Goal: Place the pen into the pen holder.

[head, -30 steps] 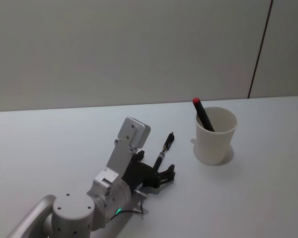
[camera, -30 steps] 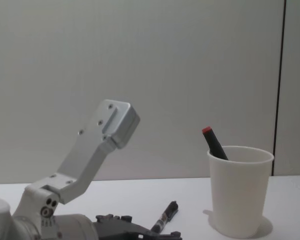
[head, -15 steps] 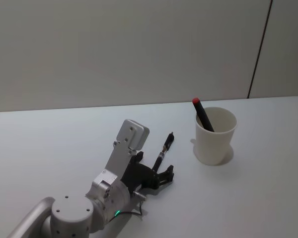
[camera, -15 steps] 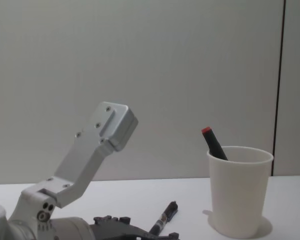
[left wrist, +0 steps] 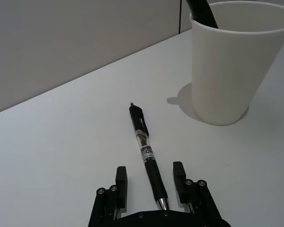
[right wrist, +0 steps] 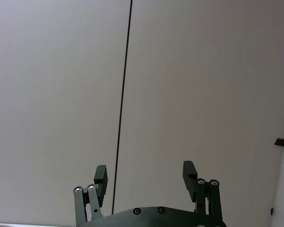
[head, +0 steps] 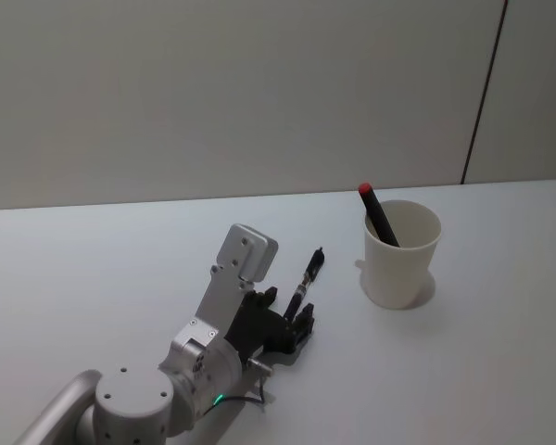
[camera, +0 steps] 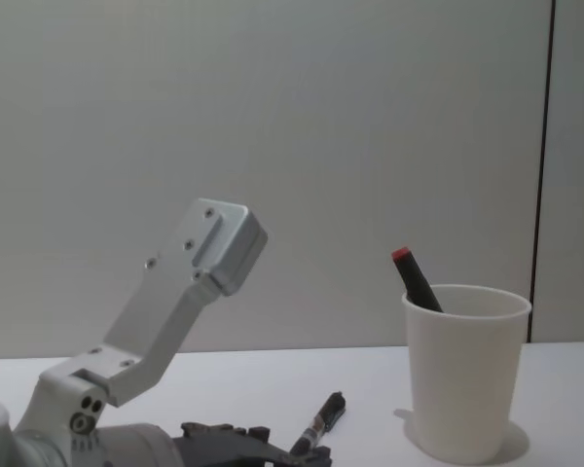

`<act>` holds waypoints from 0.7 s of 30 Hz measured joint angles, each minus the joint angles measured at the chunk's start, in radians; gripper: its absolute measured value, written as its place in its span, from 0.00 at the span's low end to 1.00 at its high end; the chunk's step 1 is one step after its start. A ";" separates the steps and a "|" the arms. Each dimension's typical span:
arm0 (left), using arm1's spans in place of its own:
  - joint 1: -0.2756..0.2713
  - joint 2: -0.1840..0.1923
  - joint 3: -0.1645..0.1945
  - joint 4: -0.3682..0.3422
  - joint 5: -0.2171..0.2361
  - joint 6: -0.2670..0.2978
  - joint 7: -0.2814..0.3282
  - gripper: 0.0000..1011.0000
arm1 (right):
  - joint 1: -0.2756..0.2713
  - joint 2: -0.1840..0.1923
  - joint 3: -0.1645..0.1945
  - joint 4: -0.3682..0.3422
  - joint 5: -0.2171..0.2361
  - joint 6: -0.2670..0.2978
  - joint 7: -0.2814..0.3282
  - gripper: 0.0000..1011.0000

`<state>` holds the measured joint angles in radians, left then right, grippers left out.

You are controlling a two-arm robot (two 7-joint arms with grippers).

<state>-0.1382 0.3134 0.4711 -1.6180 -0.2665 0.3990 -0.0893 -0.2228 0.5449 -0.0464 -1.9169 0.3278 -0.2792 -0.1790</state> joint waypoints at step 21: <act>0.002 0.001 -0.001 0.000 0.001 -0.001 0.002 0.12 | 0.000 0.000 0.000 0.000 0.000 0.000 0.000 0.99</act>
<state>-0.1366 0.3139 0.4704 -1.6176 -0.2650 0.3980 -0.0870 -0.2227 0.5449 -0.0464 -1.9169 0.3278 -0.2791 -0.1789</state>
